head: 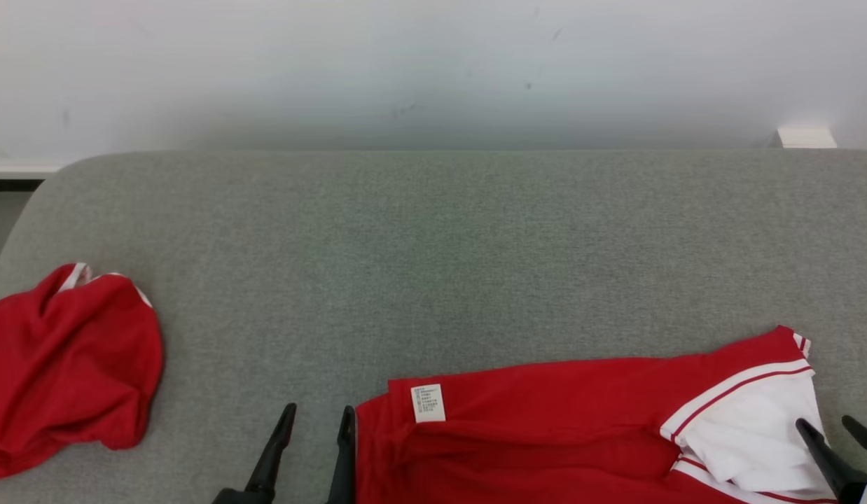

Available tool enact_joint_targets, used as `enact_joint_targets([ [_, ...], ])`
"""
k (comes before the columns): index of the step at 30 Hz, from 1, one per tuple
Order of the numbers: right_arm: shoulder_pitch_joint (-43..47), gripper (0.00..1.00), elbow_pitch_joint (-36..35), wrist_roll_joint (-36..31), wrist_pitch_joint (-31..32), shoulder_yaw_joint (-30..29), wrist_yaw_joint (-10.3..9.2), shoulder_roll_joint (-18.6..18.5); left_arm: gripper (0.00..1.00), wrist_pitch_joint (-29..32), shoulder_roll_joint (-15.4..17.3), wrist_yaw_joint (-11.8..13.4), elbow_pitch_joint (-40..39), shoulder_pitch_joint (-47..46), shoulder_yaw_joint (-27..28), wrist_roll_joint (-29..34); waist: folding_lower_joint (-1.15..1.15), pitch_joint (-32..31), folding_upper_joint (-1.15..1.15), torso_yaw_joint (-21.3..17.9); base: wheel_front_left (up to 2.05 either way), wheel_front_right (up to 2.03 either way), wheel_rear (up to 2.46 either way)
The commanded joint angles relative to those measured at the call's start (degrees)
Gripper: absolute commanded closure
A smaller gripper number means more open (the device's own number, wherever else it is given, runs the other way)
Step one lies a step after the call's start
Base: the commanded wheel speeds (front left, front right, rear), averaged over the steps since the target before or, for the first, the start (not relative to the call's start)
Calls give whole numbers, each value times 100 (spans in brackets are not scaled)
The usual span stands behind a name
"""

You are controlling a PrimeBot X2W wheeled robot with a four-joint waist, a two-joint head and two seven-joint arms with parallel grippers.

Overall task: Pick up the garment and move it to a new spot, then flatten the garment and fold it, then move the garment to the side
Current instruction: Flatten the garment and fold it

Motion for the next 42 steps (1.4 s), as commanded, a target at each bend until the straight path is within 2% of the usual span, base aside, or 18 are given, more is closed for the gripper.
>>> enact_joint_targets([
  [1,-126,0,222,-189,147,45,0,111,0,-10,-92,-79,48,-11,100,137,0,67,0,92,0,0,0],
  [4,-239,0,479,-316,309,66,0,279,0,-11,-215,-180,81,14,252,246,0,137,0,138,0,0,0],
  [12,-446,0,1054,-476,658,171,-10,354,0,-12,-441,-441,176,-1,553,469,0,265,0,228,0,0,0],
  [16,-488,0,1240,-291,879,313,-11,412,0,-12,-534,-529,210,-27,630,497,0,295,0,313,0,0,0],
  [20,-386,0,1175,269,1279,555,19,714,0,-12,-576,-584,257,15,680,548,0,270,0,425,0,0,0],
  [21,-355,42,1044,446,1315,607,37,805,0,-12,-578,-598,261,32,701,557,0,265,0,449,0,0,0],
  [22,-343,75,915,651,1290,615,44,882,0,-12,-584,-600,264,50,715,567,0,264,0,467,0,0,0],
  [23,-343,100,757,783,1171,609,58,898,0,-12,-592,-609,266,64,726,572,0,267,0,480,0,0,0],
  [28,-378,100,557,1394,606,256,5,615,0,-12,-603,-659,340,93,793,606,0,227,0,478,0,0,0],
  [33,-370,100,493,1655,416,160,0,312,0,-12,-610,-704,439,136,906,648,0,127,0,375,0,0,0],
  [42,-230,100,689,1929,182,-212,0,-463,0,-13,-616,-826,557,225,1051,642,0,-175,0,202,0,0,0],
])
